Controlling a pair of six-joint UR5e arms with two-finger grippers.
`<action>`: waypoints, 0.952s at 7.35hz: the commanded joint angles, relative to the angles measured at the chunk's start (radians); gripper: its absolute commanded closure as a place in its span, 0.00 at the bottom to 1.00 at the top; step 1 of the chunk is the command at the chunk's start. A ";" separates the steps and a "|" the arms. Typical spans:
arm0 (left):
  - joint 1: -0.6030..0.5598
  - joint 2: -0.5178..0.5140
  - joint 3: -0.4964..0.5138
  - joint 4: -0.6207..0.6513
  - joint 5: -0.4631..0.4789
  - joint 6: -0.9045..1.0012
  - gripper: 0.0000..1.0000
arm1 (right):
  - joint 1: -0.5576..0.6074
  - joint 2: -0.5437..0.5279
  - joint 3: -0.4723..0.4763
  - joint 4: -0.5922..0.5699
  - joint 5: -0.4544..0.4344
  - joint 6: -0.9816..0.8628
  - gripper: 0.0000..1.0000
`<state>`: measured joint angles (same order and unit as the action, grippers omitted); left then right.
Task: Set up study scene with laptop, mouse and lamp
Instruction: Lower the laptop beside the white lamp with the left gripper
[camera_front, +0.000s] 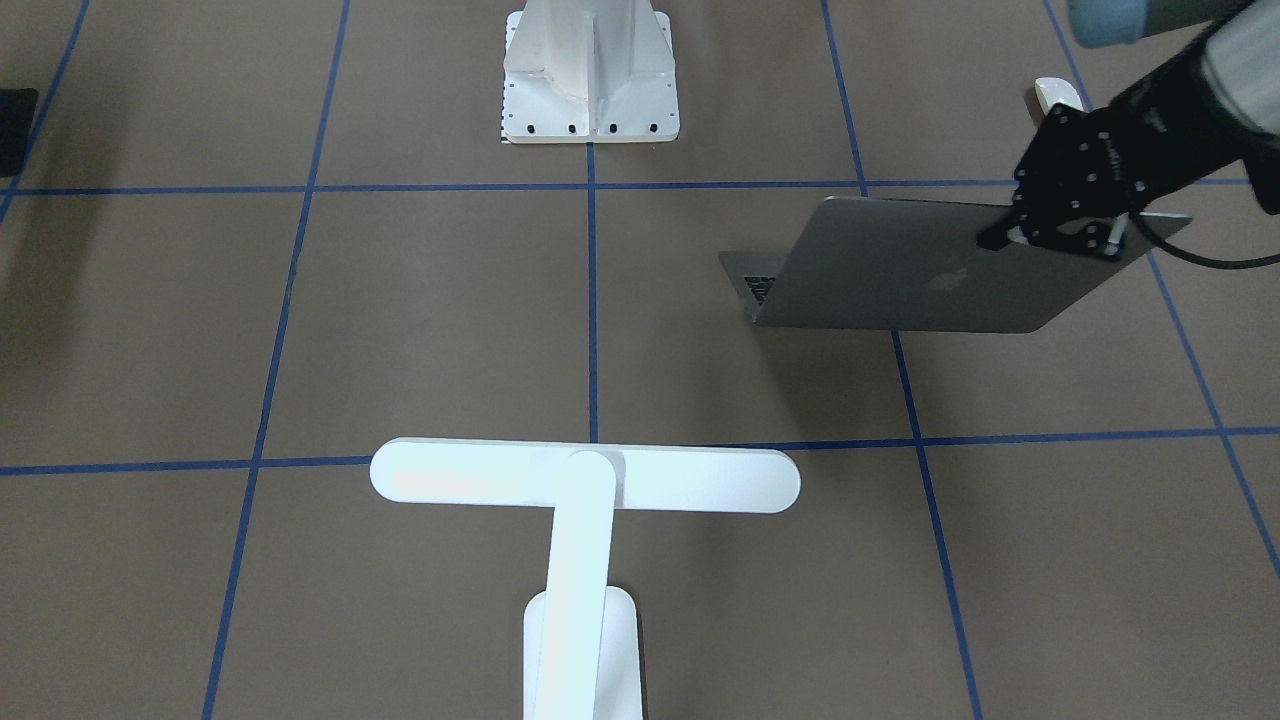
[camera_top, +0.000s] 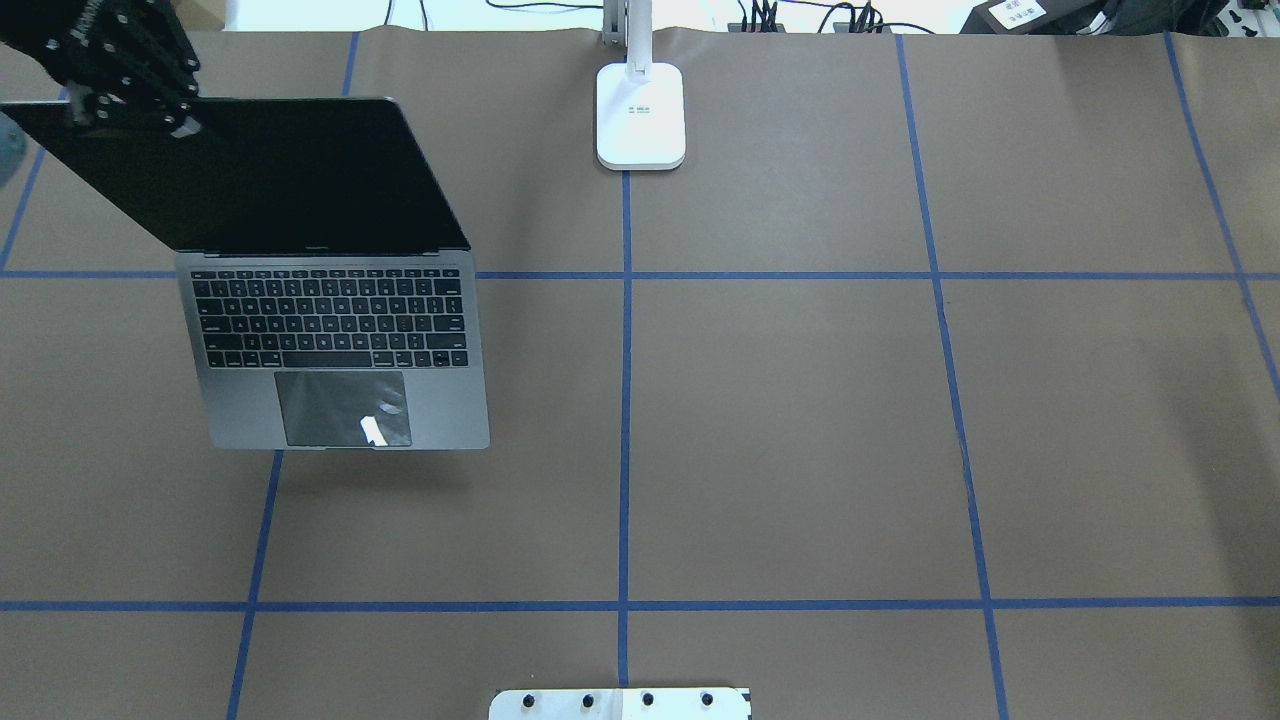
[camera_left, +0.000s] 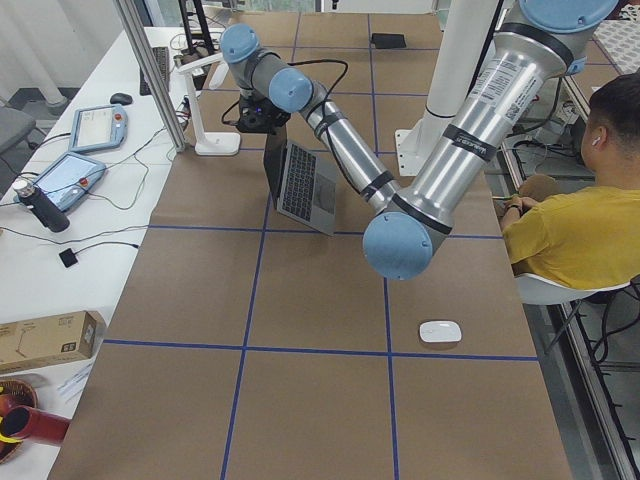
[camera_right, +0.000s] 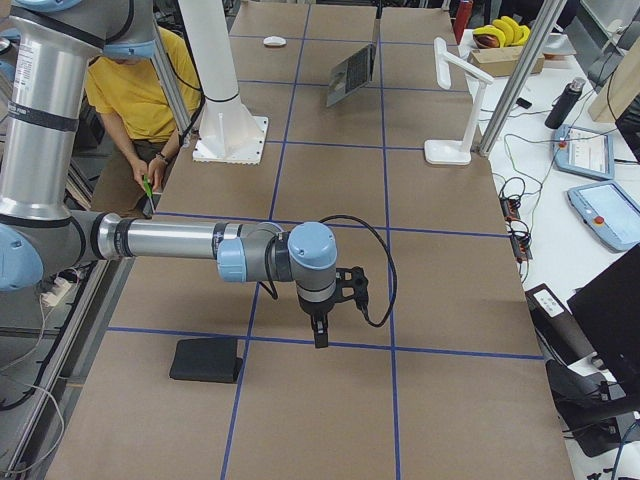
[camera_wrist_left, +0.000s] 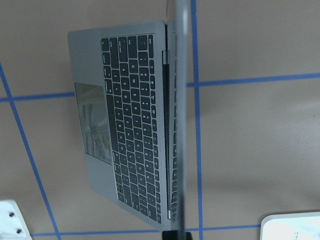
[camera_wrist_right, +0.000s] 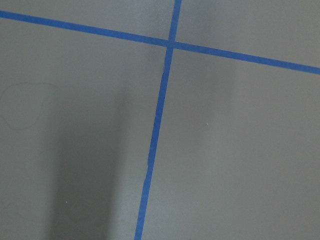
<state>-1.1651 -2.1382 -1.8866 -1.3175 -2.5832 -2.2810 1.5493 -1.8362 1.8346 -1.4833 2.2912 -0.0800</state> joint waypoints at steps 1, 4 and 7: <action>0.111 -0.132 0.102 -0.044 0.118 -0.141 1.00 | 0.000 0.000 0.000 0.000 0.001 0.000 0.00; 0.154 -0.207 0.292 -0.221 0.141 -0.207 1.00 | 0.000 0.000 0.000 0.000 0.001 0.000 0.00; 0.185 -0.265 0.446 -0.320 0.178 -0.227 1.00 | 0.000 0.002 0.000 0.000 0.001 0.002 0.00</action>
<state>-0.9917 -2.3836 -1.5037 -1.5931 -2.4243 -2.5006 1.5493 -1.8352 1.8346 -1.4834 2.2918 -0.0787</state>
